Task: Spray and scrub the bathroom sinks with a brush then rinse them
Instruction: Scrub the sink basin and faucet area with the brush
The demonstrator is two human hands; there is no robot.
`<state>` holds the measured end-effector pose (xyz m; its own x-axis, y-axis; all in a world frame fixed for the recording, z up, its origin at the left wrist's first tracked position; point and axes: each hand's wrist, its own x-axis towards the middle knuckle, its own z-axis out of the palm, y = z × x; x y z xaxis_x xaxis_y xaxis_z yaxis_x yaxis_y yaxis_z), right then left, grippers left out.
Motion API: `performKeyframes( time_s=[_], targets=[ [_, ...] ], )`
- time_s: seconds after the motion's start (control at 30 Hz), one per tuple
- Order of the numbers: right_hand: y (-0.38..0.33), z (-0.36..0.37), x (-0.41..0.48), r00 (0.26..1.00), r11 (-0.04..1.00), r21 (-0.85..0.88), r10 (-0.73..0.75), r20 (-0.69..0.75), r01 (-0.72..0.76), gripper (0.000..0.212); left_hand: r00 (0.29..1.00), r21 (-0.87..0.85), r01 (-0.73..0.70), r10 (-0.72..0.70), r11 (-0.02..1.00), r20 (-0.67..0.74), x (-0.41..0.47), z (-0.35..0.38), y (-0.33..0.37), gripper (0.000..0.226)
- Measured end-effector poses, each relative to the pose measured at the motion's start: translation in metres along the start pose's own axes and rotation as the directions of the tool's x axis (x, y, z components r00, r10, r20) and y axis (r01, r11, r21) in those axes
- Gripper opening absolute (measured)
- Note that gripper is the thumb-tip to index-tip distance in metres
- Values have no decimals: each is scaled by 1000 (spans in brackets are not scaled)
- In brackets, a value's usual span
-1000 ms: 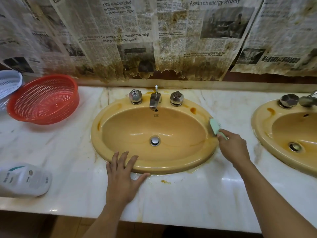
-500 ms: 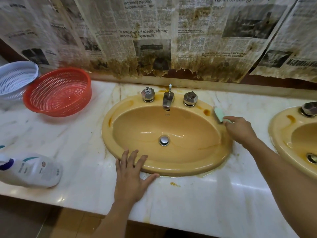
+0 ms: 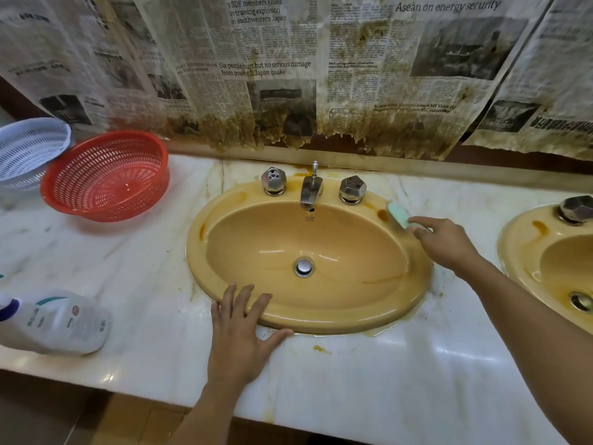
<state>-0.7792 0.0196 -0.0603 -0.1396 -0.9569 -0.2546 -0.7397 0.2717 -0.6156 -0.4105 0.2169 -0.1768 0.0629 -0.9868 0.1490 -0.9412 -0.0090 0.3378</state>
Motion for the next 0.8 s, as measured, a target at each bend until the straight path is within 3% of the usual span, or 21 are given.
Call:
performKeyframes(
  time_s=[0.13, 0.33, 0.5, 0.63, 0.8],
  targets=[
    [-1, -5, 15, 999, 999, -35, 5, -51, -7, 34, 1000, -3, 9, -9, 1000, 2, 0, -1, 1, 71],
    [-17, 8, 22, 979, 982, -146, -94, 178, 121, 30, 1000, -5, 21, -21, 1000, 8, 0, -4, 3, 73],
    [-13, -5, 33, 995, 990, -107, -93, 31, 95, 33, 1000, -9, 24, -24, 1000, 9, -1, -4, 4, 74],
    [1, 1, 32, 995, 984, -157, -66, 79, 78, 32, 1000, -2, 23, -23, 1000, 12, -1, -4, 5, 73],
    [1, 7, 29, 976, 967, -194, -134, 169, 166, 32, 1000, 2, 24, -24, 1000, 12, 0, -5, 5, 73]
  ],
)
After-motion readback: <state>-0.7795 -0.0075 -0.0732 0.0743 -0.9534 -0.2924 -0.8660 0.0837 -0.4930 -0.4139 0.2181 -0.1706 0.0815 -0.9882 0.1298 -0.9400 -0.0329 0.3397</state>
